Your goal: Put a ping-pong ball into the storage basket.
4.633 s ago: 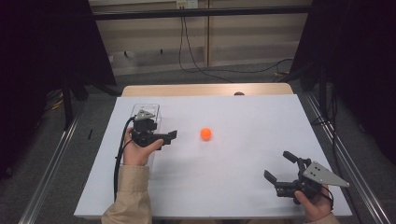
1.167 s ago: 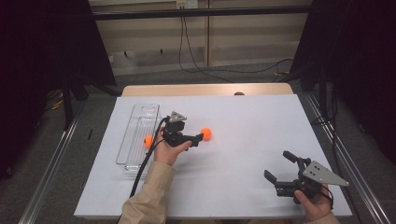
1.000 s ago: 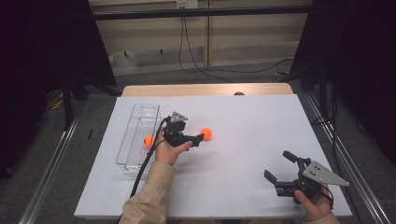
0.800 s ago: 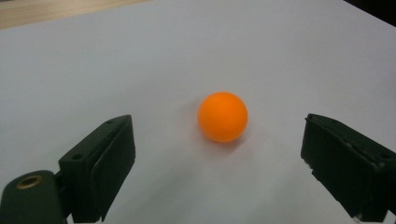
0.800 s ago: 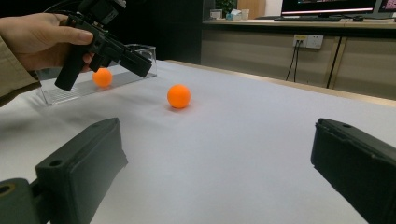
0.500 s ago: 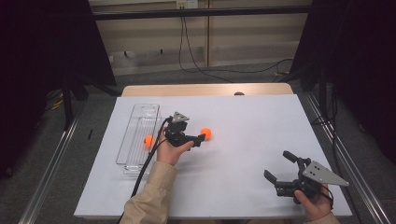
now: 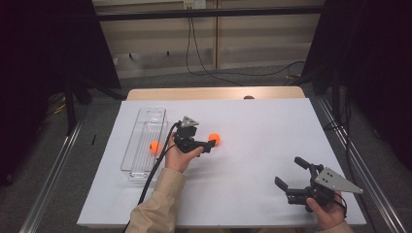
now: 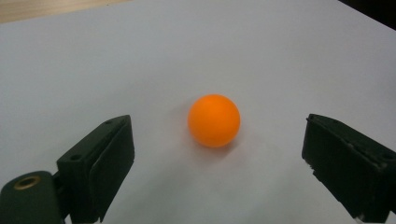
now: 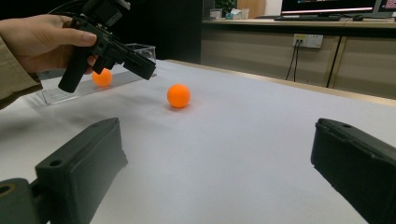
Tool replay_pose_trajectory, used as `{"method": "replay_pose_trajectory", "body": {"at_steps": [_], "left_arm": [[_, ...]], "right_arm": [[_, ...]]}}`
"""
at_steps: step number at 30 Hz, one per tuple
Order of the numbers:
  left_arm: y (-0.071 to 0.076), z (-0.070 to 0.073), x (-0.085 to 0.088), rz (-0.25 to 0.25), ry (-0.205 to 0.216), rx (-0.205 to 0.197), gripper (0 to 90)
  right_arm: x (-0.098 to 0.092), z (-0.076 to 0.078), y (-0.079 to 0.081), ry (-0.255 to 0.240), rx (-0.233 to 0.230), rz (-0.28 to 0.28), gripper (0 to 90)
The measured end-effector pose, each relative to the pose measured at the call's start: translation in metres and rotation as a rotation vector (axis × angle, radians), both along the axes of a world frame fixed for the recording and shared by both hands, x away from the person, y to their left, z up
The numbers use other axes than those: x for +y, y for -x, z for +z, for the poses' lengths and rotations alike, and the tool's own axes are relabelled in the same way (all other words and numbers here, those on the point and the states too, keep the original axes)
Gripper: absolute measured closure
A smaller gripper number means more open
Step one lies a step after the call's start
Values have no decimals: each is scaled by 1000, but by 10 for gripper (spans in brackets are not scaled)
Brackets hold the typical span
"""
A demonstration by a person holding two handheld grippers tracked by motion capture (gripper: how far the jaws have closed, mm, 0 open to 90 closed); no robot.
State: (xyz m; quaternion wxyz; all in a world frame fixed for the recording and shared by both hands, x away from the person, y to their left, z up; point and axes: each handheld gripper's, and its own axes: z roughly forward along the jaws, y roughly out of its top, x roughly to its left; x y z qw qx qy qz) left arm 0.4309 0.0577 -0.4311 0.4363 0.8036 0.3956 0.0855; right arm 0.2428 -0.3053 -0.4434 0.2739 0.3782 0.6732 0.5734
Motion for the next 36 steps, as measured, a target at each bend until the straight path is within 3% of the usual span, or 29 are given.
{"method": "replay_pose_trajectory", "body": {"at_steps": [6, 30, 36], "left_arm": [[-1, -3, -2, -12, -21, -3, 81], [-3, -9, -13, -17, -6, -15, 44], [-4, -10, -16, -27, -21, -16, 44]], "right_arm": [[0, 0, 0, 1, -1, 0, 18], [0, 0, 0, 1, 0, 0, 17], [0, 0, 0, 1, -1, 0, 18]]}}
